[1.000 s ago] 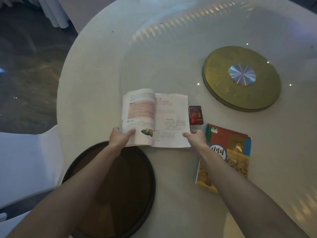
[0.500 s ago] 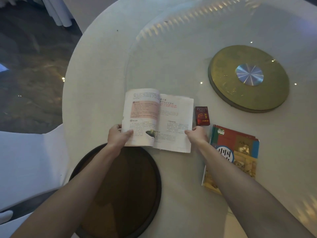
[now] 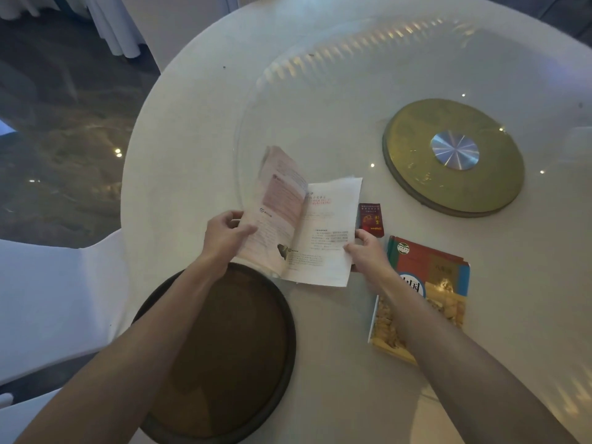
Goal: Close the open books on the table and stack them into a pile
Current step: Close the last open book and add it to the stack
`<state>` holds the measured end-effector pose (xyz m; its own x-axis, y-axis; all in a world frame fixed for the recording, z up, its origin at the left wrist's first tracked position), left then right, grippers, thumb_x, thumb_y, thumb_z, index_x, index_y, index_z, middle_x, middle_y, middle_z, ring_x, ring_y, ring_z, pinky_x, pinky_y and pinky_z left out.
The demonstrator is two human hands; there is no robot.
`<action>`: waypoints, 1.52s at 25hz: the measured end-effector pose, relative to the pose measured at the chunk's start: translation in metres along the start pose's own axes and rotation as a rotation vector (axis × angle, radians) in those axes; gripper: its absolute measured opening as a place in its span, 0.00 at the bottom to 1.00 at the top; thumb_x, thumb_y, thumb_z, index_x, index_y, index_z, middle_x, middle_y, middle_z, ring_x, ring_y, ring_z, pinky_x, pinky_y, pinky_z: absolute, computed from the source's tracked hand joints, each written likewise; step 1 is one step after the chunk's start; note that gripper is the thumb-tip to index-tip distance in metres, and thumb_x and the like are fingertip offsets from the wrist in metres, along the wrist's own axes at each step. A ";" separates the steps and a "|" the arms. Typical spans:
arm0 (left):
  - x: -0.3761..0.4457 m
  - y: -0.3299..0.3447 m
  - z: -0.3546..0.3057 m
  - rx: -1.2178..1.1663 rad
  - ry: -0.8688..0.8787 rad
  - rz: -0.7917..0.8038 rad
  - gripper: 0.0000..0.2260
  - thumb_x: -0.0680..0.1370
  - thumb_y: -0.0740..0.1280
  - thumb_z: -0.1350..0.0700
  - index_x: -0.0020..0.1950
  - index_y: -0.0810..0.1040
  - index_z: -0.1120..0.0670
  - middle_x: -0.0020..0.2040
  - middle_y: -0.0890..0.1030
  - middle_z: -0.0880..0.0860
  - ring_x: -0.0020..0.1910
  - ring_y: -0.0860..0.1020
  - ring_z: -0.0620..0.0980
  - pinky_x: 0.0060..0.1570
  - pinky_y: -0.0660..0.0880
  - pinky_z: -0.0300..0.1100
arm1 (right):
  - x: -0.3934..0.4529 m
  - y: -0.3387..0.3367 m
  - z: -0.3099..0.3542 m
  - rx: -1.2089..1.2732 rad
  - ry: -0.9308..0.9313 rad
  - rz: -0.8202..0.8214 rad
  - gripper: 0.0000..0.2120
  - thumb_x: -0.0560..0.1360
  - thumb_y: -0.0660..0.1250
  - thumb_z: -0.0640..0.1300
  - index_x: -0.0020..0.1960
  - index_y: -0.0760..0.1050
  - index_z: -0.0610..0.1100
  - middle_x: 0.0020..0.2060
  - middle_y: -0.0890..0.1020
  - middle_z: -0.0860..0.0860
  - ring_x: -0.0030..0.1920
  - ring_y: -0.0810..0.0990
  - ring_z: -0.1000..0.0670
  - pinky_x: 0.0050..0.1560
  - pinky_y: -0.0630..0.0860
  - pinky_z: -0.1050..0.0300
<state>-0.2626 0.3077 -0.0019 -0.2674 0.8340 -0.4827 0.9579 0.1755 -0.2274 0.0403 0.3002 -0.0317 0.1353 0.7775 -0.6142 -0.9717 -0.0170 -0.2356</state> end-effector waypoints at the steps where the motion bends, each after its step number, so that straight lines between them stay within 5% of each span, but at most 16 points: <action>1: -0.007 0.009 -0.008 0.011 0.027 0.046 0.11 0.76 0.73 0.61 0.58 0.82 0.57 0.49 0.86 0.52 0.47 0.86 0.53 0.38 0.82 0.42 | -0.009 0.000 0.006 0.016 -0.037 0.009 0.12 0.83 0.62 0.36 0.58 0.74 0.52 0.53 0.84 0.52 0.49 0.85 0.52 0.41 0.83 0.58; 4: -0.030 0.040 -0.021 0.042 0.104 0.172 0.14 0.76 0.72 0.62 0.62 0.82 0.58 0.52 0.86 0.53 0.49 0.85 0.50 0.39 0.81 0.37 | -0.032 0.000 0.017 0.077 -0.122 0.038 0.17 0.83 0.63 0.37 0.66 0.72 0.56 0.53 0.84 0.51 0.50 0.86 0.50 0.39 0.83 0.58; 7: -0.062 0.079 -0.018 0.060 0.150 0.369 0.16 0.76 0.72 0.62 0.63 0.83 0.56 0.52 0.85 0.52 0.48 0.84 0.46 0.44 0.79 0.34 | -0.050 0.004 0.018 0.122 -0.153 0.069 0.15 0.83 0.63 0.42 0.68 0.78 0.48 0.56 0.86 0.45 0.51 0.86 0.43 0.41 0.84 0.52; 11: -0.096 0.118 0.014 0.107 0.077 0.627 0.21 0.75 0.68 0.63 0.68 0.80 0.56 0.63 0.82 0.57 0.59 0.83 0.53 0.59 0.80 0.46 | -0.068 0.008 0.002 0.188 -0.110 0.086 0.14 0.85 0.60 0.48 0.64 0.81 0.49 0.51 0.88 0.46 0.47 0.89 0.45 0.41 0.85 0.48; 13: -0.106 0.125 0.031 0.088 0.096 0.676 0.24 0.73 0.67 0.63 0.70 0.78 0.58 0.68 0.79 0.57 0.65 0.79 0.53 0.63 0.78 0.50 | -0.075 0.008 -0.007 0.148 -0.128 0.060 0.10 0.83 0.63 0.43 0.60 0.81 0.51 0.52 0.88 0.46 0.48 0.89 0.44 0.42 0.87 0.43; 16: -0.114 0.123 0.040 0.143 0.129 0.612 0.21 0.76 0.67 0.63 0.70 0.78 0.58 0.68 0.78 0.57 0.63 0.80 0.52 0.57 0.81 0.43 | -0.085 0.001 -0.017 0.154 -0.112 0.026 0.17 0.81 0.62 0.33 0.62 0.79 0.48 0.54 0.88 0.43 0.46 0.89 0.45 0.38 0.86 0.47; 20: -0.098 0.088 0.050 0.192 -0.053 0.235 0.28 0.79 0.70 0.52 0.77 0.68 0.59 0.70 0.75 0.60 0.64 0.78 0.56 0.56 0.75 0.42 | -0.107 -0.022 -0.007 0.255 -0.113 0.069 0.17 0.80 0.65 0.33 0.65 0.81 0.45 0.51 0.89 0.43 0.44 0.89 0.46 0.42 0.86 0.47; 25: -0.114 0.103 0.054 -0.255 -0.393 0.375 0.16 0.81 0.67 0.55 0.65 0.78 0.63 0.58 0.84 0.63 0.50 0.84 0.61 0.48 0.84 0.52 | -0.132 -0.072 -0.010 0.354 -0.145 0.118 0.17 0.78 0.68 0.35 0.63 0.84 0.48 0.54 0.88 0.41 0.50 0.87 0.41 0.50 0.85 0.43; 28: -0.125 0.129 0.048 -0.334 -0.297 0.457 0.14 0.82 0.66 0.57 0.67 0.76 0.60 0.59 0.84 0.63 0.51 0.84 0.61 0.48 0.83 0.58 | -0.141 -0.103 -0.032 0.337 -0.134 0.055 0.15 0.79 0.66 0.35 0.61 0.84 0.47 0.55 0.88 0.41 0.53 0.87 0.39 0.54 0.84 0.38; 31: -0.134 0.158 0.044 -0.335 -0.225 0.448 0.14 0.82 0.66 0.59 0.67 0.76 0.58 0.49 0.87 0.58 0.43 0.86 0.56 0.38 0.84 0.53 | -0.144 -0.129 -0.056 0.317 -0.067 -0.065 0.12 0.81 0.64 0.36 0.61 0.83 0.43 0.52 0.89 0.42 0.49 0.88 0.42 0.46 0.86 0.46; 34: -0.141 0.191 0.037 -0.285 -0.176 0.445 0.13 0.82 0.66 0.60 0.66 0.75 0.58 0.46 0.87 0.56 0.40 0.87 0.52 0.35 0.83 0.48 | -0.141 -0.155 -0.075 0.305 -0.022 -0.137 0.10 0.82 0.64 0.40 0.58 0.83 0.40 0.49 0.89 0.42 0.50 0.88 0.40 0.50 0.85 0.41; 38: -0.149 0.231 0.035 -0.183 -0.184 0.427 0.11 0.82 0.65 0.61 0.64 0.75 0.59 0.47 0.85 0.57 0.36 0.87 0.50 0.31 0.82 0.45 | -0.133 -0.191 -0.099 0.271 0.046 -0.224 0.10 0.83 0.63 0.41 0.52 0.82 0.37 0.44 0.88 0.43 0.36 0.88 0.50 0.32 0.82 0.57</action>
<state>-0.0051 0.2051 -0.0124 0.1548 0.7482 -0.6451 0.9841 -0.0593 0.1674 0.2268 0.1380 0.0205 0.3532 0.7135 -0.6051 -0.9322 0.3229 -0.1634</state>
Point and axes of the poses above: each hand's wrist, its own x-axis towards the middle knuckle, its own y-axis out of the palm, z = x × y, the point moved 5 cm from there along x, towards the middle knuckle
